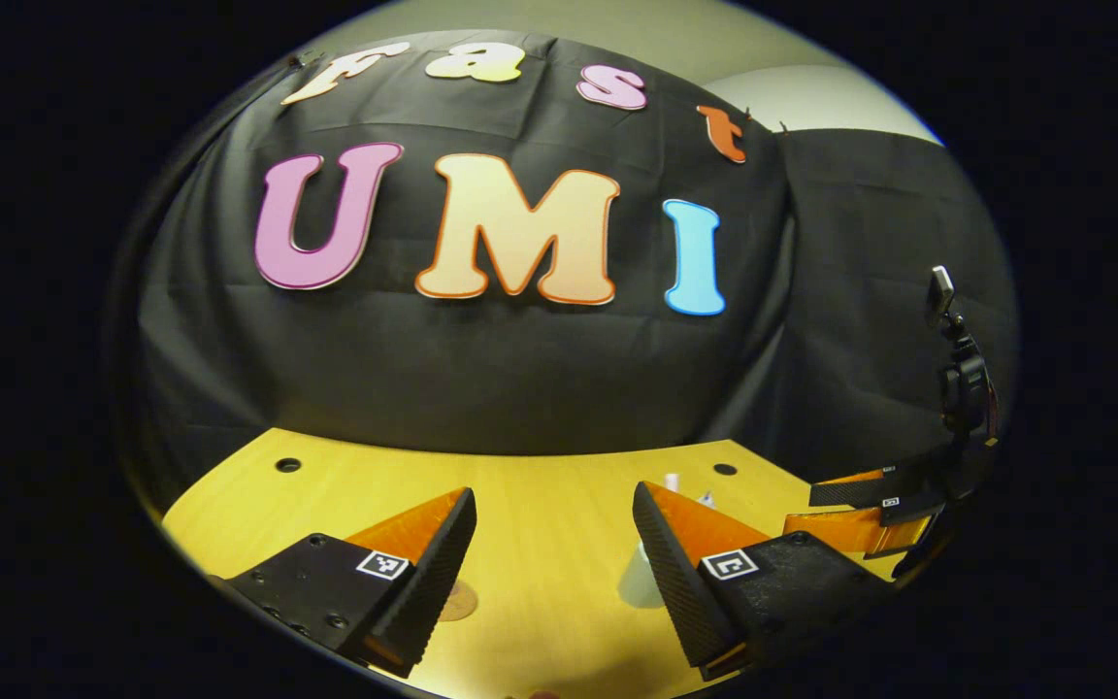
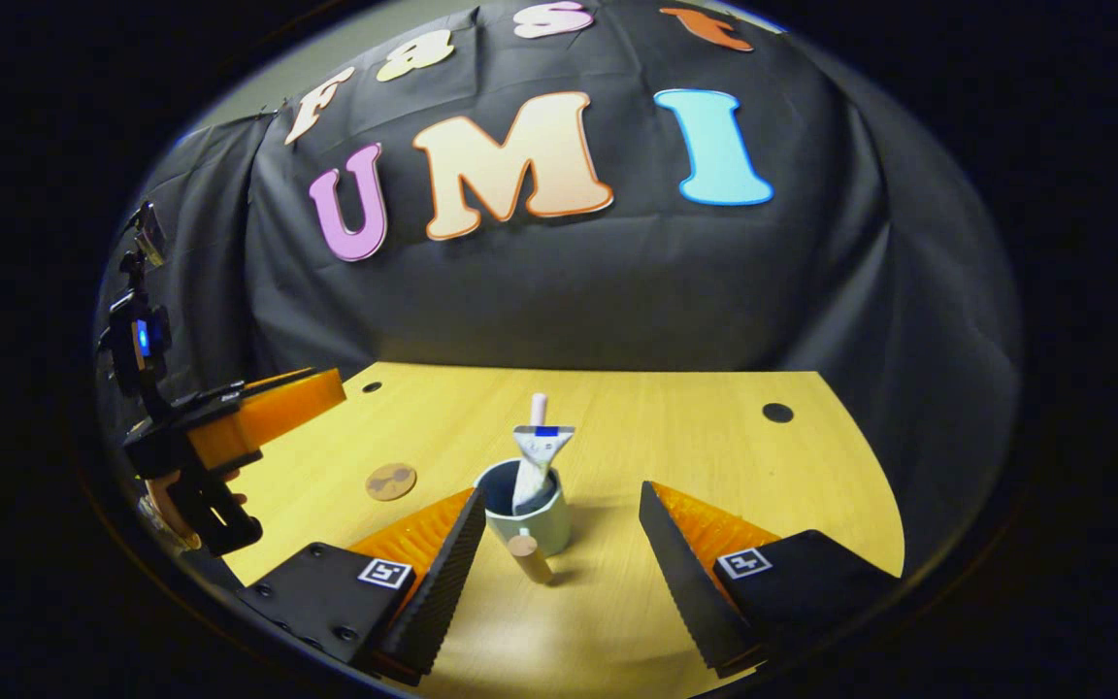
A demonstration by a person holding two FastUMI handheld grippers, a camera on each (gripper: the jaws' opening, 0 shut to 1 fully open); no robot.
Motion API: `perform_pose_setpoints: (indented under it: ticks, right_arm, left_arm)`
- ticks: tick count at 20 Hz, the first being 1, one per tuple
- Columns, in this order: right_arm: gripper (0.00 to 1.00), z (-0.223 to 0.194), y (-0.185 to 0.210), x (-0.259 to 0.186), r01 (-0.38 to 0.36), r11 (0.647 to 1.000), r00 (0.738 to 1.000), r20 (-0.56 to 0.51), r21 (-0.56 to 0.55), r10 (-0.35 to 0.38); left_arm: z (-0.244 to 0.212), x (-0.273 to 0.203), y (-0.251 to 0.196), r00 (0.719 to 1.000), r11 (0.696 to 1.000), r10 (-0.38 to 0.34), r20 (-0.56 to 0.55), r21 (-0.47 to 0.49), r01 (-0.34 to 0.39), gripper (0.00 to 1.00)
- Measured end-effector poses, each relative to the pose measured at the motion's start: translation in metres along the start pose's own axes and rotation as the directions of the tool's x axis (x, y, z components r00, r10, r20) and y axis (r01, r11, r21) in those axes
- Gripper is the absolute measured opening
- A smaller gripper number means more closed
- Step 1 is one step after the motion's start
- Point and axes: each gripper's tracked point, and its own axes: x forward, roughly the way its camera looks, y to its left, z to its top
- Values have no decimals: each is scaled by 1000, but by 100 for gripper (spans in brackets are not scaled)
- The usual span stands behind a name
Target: Put the toothbrush and toothpaste on the desktop into the cup, then pick up the cup and place it on the coaster on the desktop.
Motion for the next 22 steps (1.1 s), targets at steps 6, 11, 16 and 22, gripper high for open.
perform_pose_setpoints:
  ticks: [6,11,16,22]
  right_arm:
    - [94,-30,23,31,-79,983,974,-223,-164,41]
    - [97,-56,24,53,-92,967,924,-382,-239,-6]
    - [100,-85,8,70,-80,966,826,-559,-247,-74]
    - [72,-102,3,81,-56,968,770,-627,-244,-114]
  left_arm:
    - [-6,-37,72,984,985,172,-40,13,-172,93]
    - [-25,-66,115,956,959,281,-89,-2,-282,93]
    - [-44,-87,143,929,936,344,-135,-28,-351,94]
    - [-59,-103,169,892,905,415,-180,-20,-425,94]
